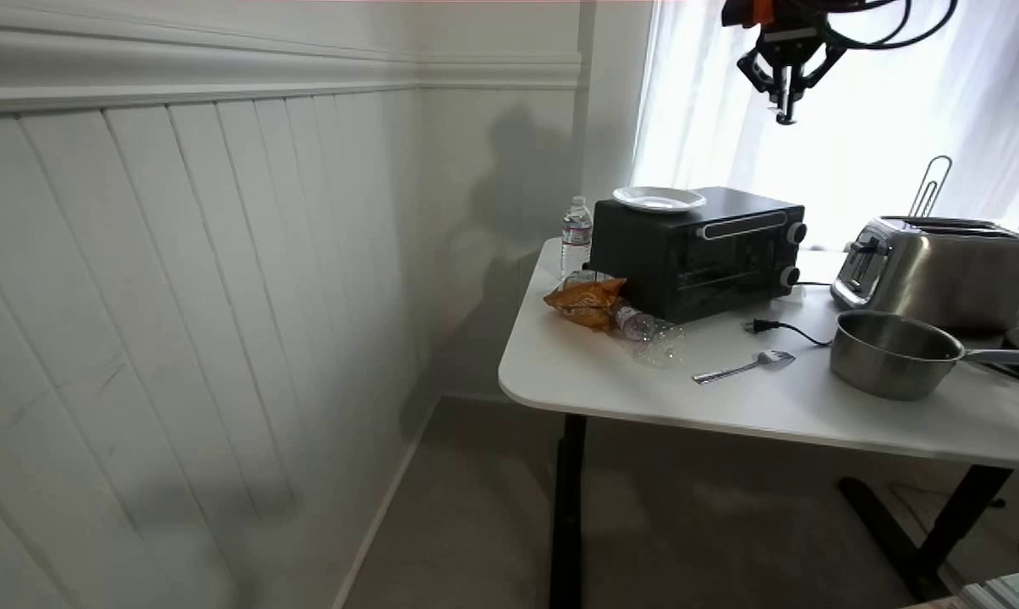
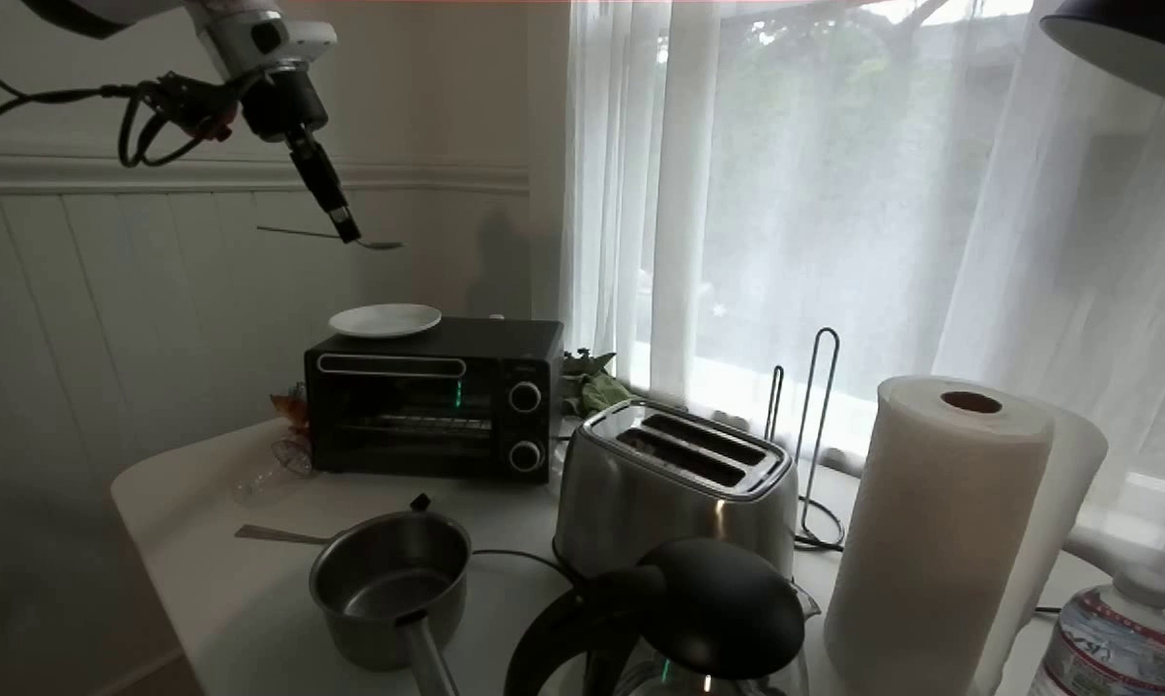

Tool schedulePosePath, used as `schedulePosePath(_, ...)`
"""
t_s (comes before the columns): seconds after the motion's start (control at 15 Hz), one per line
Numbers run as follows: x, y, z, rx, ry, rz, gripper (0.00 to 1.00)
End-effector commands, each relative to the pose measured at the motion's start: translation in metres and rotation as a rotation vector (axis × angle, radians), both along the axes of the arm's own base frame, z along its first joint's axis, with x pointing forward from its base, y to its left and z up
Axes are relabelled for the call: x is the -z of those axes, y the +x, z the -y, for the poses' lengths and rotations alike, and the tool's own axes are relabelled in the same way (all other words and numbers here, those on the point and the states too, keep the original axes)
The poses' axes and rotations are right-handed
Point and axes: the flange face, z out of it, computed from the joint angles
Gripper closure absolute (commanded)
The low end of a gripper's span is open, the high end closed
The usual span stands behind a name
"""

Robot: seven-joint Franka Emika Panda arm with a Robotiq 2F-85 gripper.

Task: Pick up the silver spoon from the white plate and put it in the silver pot

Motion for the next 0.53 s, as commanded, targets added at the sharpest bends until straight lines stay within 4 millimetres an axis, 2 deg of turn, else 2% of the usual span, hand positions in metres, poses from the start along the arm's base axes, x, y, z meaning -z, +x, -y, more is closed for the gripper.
schedulePosePath(0.0, 0.031, -0.045, 0.044, -0.017, 0.026, -0.063, 0.98)
schedulePosePath(0.2, 0.067, -0.074, 0.079, 0.006, 0.049, -0.122, 0.98)
schedulePosePath(0.47, 0.127, -0.123, 0.114, 0.063, 0.106, -0.207, 0.98)
